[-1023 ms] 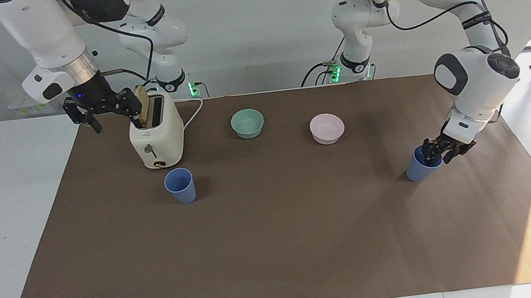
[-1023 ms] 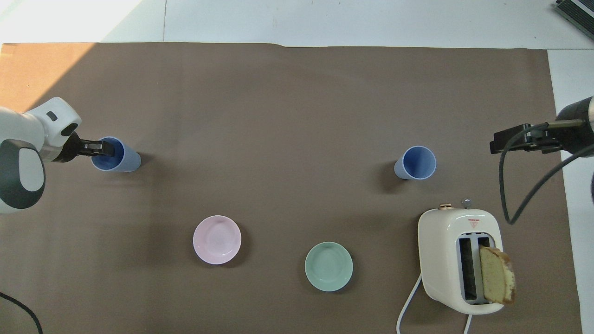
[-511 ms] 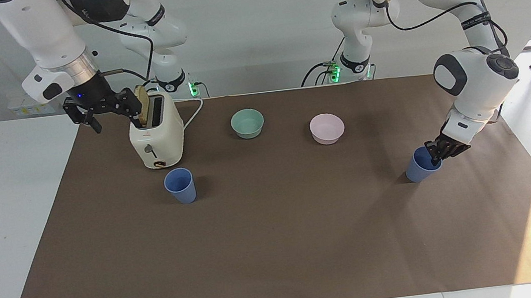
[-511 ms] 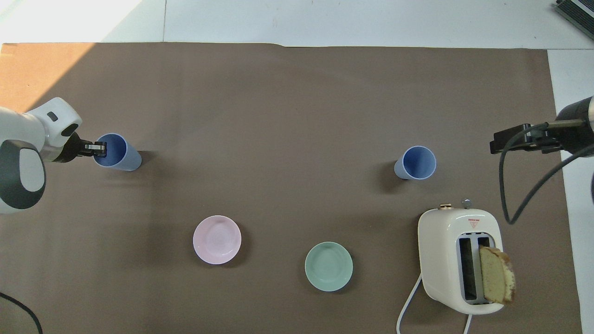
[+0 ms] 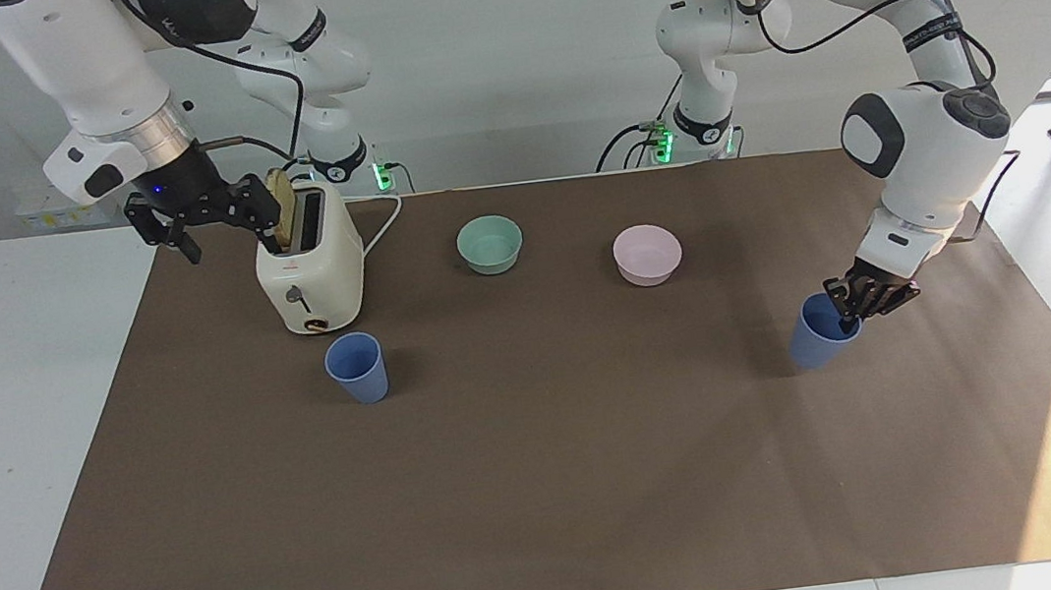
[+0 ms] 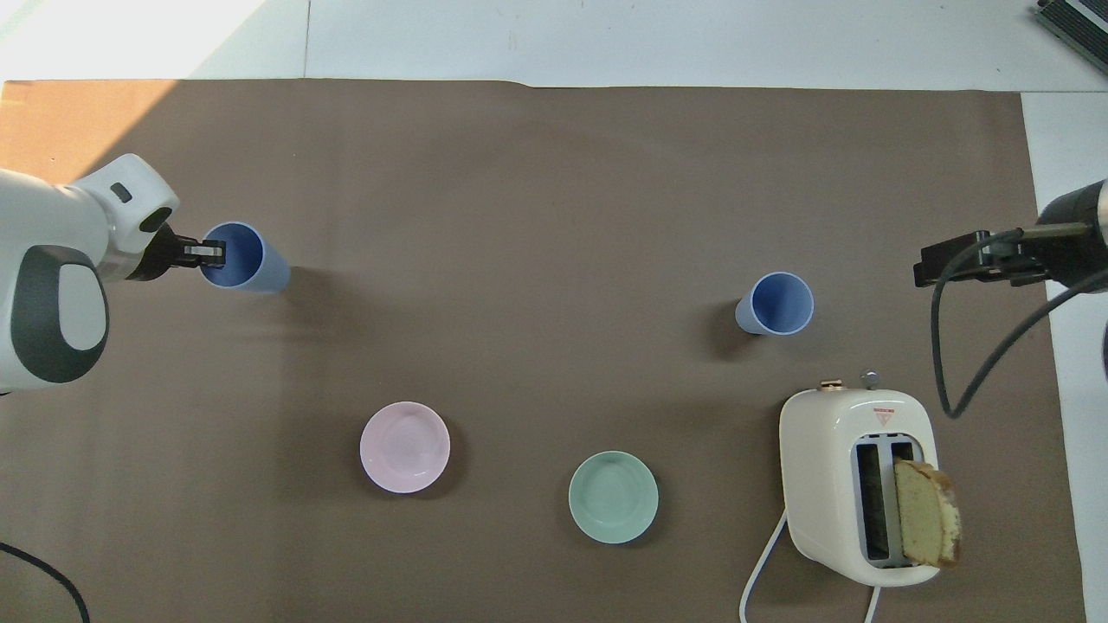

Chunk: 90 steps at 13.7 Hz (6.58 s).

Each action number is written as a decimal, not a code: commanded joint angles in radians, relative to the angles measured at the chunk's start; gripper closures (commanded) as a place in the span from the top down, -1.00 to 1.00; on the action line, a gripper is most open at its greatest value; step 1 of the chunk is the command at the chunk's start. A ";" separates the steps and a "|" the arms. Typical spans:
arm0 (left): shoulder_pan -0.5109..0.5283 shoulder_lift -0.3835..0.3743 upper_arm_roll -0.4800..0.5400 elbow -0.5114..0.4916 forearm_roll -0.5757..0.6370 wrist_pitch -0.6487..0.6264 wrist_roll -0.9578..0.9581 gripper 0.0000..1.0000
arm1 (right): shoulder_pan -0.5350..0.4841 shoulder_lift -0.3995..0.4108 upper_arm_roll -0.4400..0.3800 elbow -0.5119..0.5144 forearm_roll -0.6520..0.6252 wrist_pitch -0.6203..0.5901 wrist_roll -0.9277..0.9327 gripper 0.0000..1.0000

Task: Stack blue cups with both arms
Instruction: 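Carry the blue cup with the left gripper to the table center, then open the left gripper and withdraw while the right gripper reaches the cup, then grasp the second blue cup with the right gripper, then carry the cup with the right gripper and lower it into the center cup, then open the right gripper and withdraw it from the stacked cups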

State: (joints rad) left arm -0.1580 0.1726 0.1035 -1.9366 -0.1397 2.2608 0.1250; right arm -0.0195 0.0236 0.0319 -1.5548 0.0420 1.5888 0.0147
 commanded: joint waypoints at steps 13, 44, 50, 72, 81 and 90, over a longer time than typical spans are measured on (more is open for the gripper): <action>-0.532 0.081 0.010 -0.004 -0.009 0.155 -0.415 -1.00 | -0.010 -0.019 0.005 -0.019 0.012 0.016 0.016 1.00; 0.101 -0.126 0.027 0.470 0.101 -0.734 0.067 1.00 | 0.033 0.162 0.014 -0.426 0.015 0.525 0.005 -0.57; 0.103 -0.145 0.027 0.449 0.101 -0.722 0.059 1.00 | 0.033 0.171 0.014 -0.410 0.016 0.513 0.002 -1.00; 0.215 -0.146 -0.094 0.444 0.104 -0.728 0.067 1.00 | 0.450 0.277 0.075 0.137 0.070 0.238 0.703 -1.00; 0.235 -0.151 -0.085 0.444 0.103 -0.734 0.067 1.00 | 0.489 0.323 0.080 0.119 0.044 0.300 0.737 -1.00; 0.225 -0.169 -0.088 0.424 0.103 -0.742 0.059 1.00 | 0.495 0.346 0.080 0.052 0.033 0.378 0.737 -1.00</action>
State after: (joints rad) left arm 0.0591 0.0294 0.0253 -1.4841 -0.0528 1.5202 0.1815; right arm 0.4778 0.3786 0.1048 -1.4765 0.0943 1.9344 0.7248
